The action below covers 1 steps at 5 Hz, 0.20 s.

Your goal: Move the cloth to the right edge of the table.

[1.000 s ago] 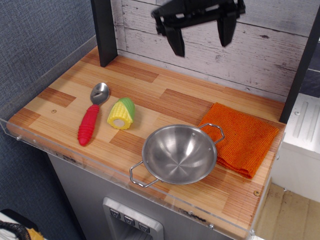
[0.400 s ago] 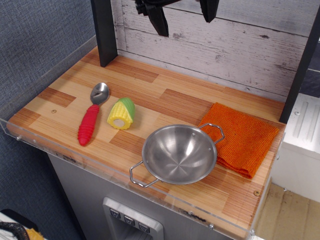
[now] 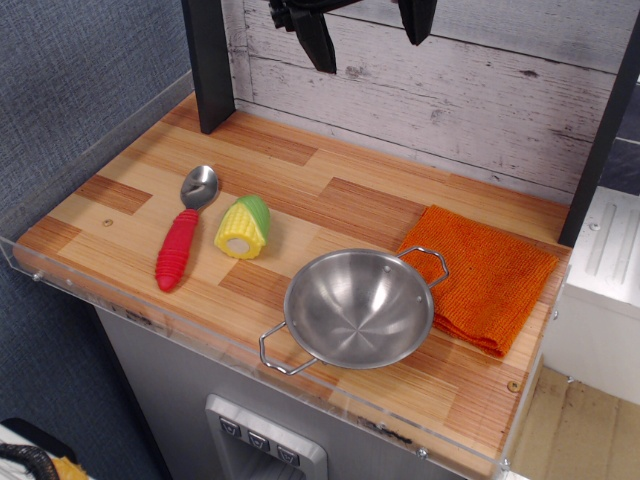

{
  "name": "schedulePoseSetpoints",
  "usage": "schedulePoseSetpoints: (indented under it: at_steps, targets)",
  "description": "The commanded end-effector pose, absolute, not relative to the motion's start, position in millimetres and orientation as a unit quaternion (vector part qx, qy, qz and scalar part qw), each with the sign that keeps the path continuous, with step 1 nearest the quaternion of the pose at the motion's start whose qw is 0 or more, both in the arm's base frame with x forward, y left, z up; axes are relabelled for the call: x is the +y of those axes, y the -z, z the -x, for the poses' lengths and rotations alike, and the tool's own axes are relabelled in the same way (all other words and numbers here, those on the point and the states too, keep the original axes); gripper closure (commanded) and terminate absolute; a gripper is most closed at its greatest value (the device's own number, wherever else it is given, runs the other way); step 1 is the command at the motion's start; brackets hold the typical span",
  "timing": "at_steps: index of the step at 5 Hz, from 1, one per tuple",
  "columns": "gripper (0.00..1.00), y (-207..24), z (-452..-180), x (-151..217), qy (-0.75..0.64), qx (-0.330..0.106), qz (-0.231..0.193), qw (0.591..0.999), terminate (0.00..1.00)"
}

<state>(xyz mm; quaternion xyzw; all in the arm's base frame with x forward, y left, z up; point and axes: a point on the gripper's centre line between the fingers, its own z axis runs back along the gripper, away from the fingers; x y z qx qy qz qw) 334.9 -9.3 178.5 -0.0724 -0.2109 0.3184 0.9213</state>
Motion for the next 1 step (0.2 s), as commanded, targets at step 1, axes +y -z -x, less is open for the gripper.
schedulePoseSetpoints:
  at_steps: [1]
  targets:
    - [0.00, -188.5, -325.1, -7.6, -0.316, -0.227, 0.077, 0.918, 1.00]
